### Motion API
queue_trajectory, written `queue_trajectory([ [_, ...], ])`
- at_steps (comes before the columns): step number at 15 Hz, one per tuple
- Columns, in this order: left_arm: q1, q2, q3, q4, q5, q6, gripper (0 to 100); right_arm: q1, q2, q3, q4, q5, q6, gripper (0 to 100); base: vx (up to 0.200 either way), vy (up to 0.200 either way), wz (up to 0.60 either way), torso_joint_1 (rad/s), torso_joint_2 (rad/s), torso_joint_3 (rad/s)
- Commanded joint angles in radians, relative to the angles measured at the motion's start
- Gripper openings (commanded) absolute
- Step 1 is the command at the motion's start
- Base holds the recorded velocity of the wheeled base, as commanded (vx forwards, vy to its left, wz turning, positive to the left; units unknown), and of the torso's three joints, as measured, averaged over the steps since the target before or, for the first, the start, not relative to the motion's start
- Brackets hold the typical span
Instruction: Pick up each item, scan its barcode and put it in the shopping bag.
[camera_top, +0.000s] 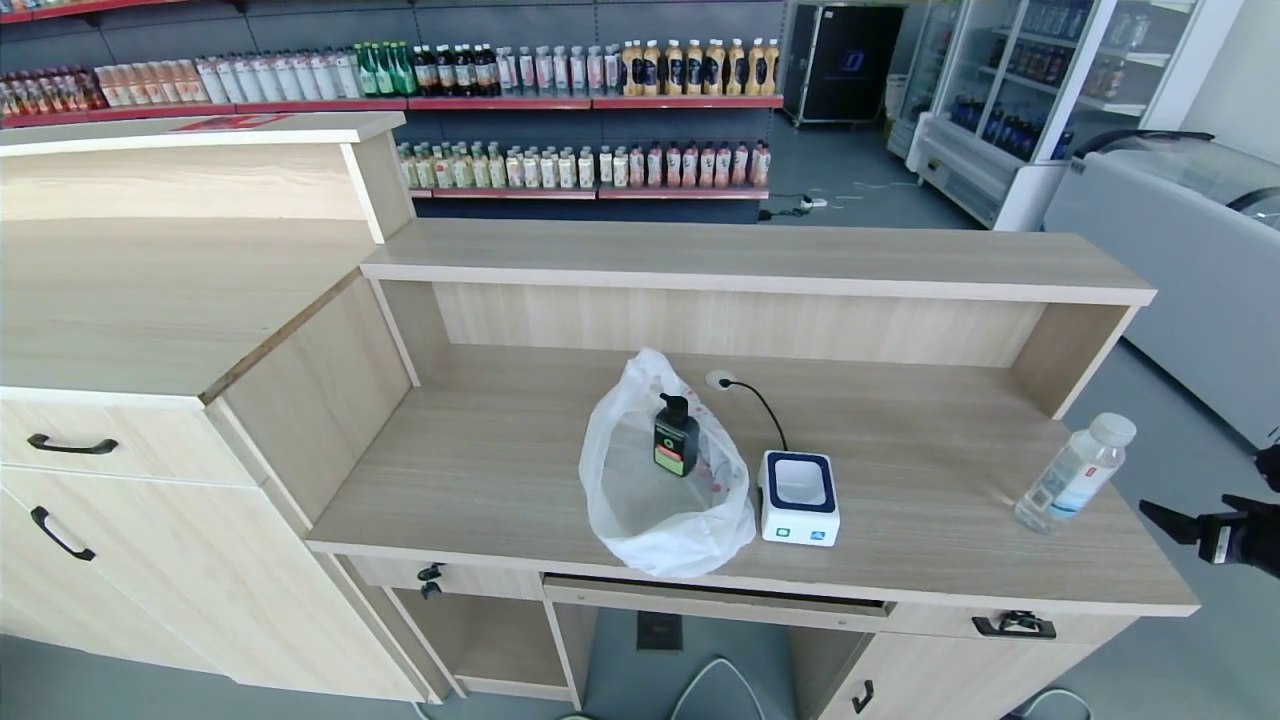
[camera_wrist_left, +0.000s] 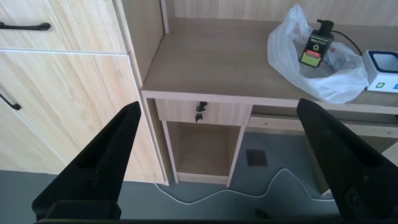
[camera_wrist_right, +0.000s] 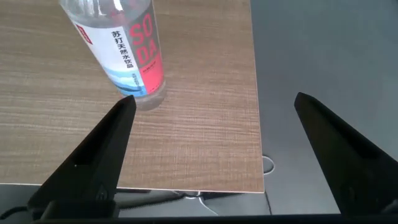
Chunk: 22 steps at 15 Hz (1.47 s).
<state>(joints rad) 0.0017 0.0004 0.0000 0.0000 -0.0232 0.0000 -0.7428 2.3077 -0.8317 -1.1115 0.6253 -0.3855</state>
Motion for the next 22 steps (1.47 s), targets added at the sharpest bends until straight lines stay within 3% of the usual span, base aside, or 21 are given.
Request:
queue_trajectory([
  [1, 0.000, 0.001, 0.000, 0.000, 0.000, 0.000, 100, 0.036, 0.027, -0.038, -0.001, 0.001, 0.001, 100, 0.000, 0.000, 0.00, 0.000, 0.00, 0.000],
  [22, 0.000, 0.001, 0.000, 0.000, 0.000, 0.000, 100, 0.243, 0.208, -0.288, 0.009, -0.006, -0.004, 100, 0.000, 0.000, 0.00, 0.000, 0.00, 0.000],
])
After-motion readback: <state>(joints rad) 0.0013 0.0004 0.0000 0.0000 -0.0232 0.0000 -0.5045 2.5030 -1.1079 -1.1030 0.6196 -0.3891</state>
